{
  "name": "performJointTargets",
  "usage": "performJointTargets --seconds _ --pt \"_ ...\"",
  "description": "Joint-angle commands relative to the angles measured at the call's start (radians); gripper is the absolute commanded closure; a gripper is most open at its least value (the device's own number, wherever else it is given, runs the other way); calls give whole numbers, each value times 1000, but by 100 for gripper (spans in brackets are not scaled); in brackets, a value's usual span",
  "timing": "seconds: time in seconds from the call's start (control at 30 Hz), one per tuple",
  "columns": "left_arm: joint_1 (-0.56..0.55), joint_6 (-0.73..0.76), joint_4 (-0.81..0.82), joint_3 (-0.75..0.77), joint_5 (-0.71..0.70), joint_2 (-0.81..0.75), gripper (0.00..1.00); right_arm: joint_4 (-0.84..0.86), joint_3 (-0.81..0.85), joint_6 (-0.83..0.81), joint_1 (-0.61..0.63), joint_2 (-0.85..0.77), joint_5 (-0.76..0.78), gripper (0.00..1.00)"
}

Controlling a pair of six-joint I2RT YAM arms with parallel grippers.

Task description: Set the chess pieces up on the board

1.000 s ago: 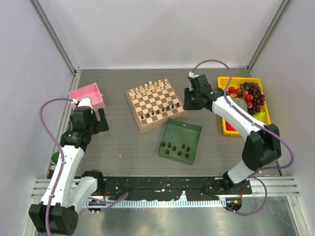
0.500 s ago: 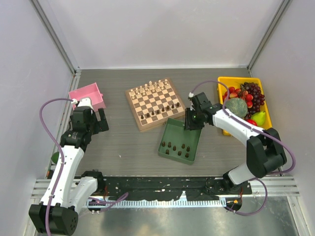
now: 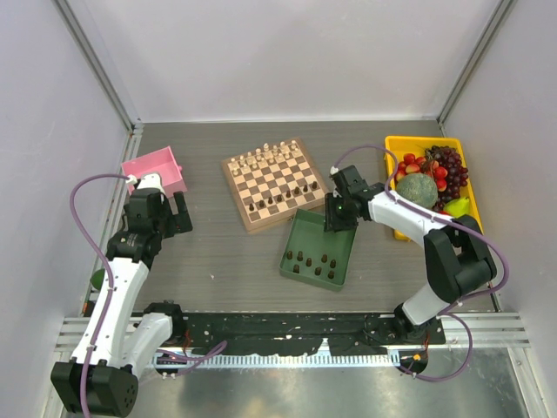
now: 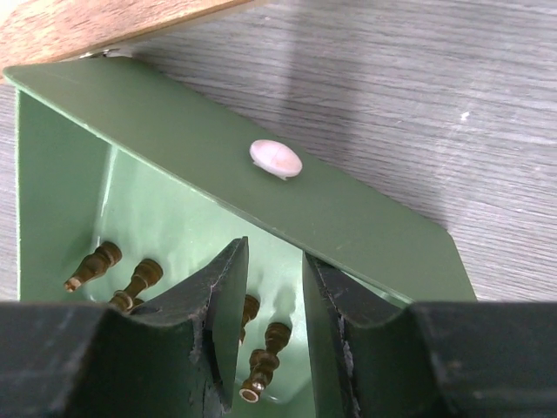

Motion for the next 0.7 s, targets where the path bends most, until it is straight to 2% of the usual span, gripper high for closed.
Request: performJointTargets --seconds 0.0,0.17,0.3,0.5,0.57,0.67 --pt "5 9 12 30 11 -10 1 36 -5 8 5 -10 86 62" --pt "7 9 12 31 11 -9 1 37 -22 4 3 -26 128 62" --pt "7 9 15 30 11 -9 1 48 -34 -34 3 -76 41 62" --pt "5 9 14 31 12 -9 1 11 -23 -141 3 -234 -49 56" --pt "7 9 14 30 11 -9 1 -12 0 -170 3 -265 -30 53" --pt "5 10 12 33 11 -7 1 2 6 -247 3 -292 -1 33"
